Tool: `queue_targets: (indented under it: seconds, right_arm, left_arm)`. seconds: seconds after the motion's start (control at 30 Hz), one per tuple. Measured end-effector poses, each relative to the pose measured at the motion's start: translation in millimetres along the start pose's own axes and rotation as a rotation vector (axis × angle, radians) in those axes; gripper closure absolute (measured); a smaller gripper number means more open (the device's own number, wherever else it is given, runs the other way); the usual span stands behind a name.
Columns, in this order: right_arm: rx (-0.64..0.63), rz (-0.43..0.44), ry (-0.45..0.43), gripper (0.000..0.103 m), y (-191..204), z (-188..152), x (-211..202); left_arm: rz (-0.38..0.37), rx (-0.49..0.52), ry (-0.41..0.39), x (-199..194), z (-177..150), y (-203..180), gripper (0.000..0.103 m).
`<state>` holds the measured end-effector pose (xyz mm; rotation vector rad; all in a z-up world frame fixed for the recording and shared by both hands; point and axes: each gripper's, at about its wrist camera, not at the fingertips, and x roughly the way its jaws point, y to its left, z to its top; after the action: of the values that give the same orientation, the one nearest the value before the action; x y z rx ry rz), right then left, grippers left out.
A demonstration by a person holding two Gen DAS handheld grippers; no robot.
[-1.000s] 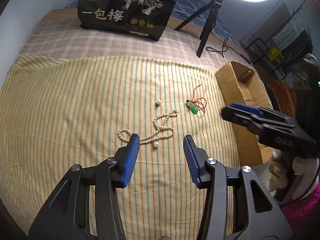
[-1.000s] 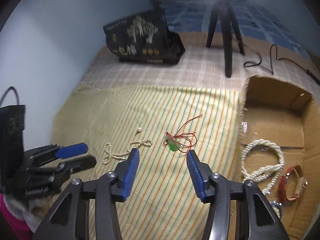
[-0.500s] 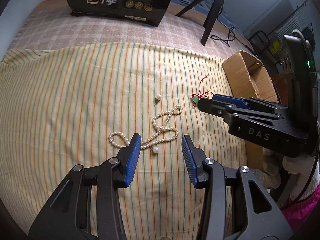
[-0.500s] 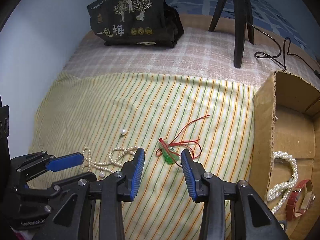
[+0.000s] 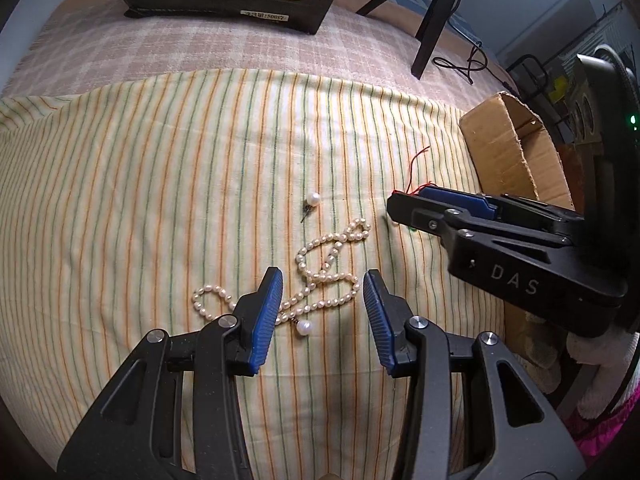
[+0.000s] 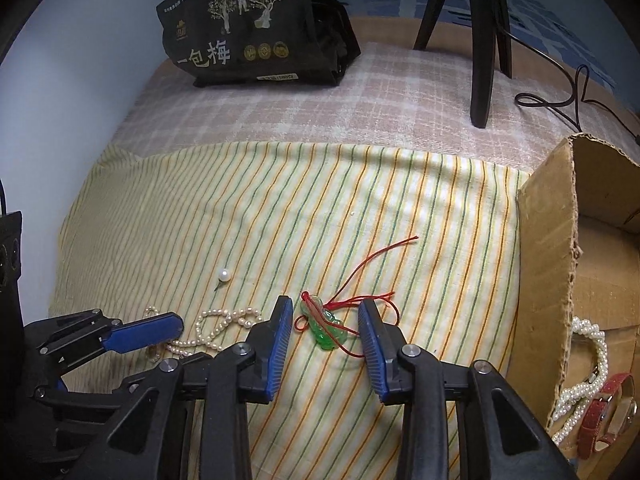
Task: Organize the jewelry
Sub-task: 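Close right tool on the jade pendant while left tool grasps the thin pearl strand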
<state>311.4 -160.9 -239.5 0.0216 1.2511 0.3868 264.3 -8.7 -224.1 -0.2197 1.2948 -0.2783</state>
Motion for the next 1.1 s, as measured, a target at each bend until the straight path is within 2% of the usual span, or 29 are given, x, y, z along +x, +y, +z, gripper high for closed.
queue_targets:
  seconds: [0.27, 0.37, 0.53, 0.6, 0.67, 0.77, 0.9, 1.1]
  right_arm:
    - [-0.028, -0.038, 0.009, 0.066, 8, 1, 7]
    - [-0.04, -0.054, 0.009, 0.066, 10, 1, 7]
    - [-0.055, -0.069, 0.006, 0.067, 12, 1, 9]
    - [-0.064, -0.079, 0.002, 0.068, 13, 1, 9]
    - [-0.079, -0.092, -0.003, 0.068, 16, 0, 10]
    - [-0.096, -0.103, -0.01, 0.073, 20, -2, 10]
    - [-0.087, -0.095, -0.021, 0.087, 20, -2, 9]
    - [-0.047, -0.051, -0.047, 0.088, 15, -1, -2]
  left_arm:
    - [0.025, 0.027, 0.012, 10, 3, -6, 0.06]
    - [0.057, 0.048, 0.012, 13, 2, -9, 0.064]
    - [0.133, 0.103, -0.009, 16, -2, -14, 0.079]
    - [0.151, 0.11, -0.015, 16, -3, -13, 0.089]
    - [0.142, 0.095, -0.019, 14, -5, -8, 0.095]
    - [0.123, 0.069, -0.018, 10, -5, -2, 0.097]
    - [0.134, 0.078, -0.023, 9, -6, -2, 0.098]
    - [0.134, 0.076, -0.034, 2, -8, 1, 0.099]
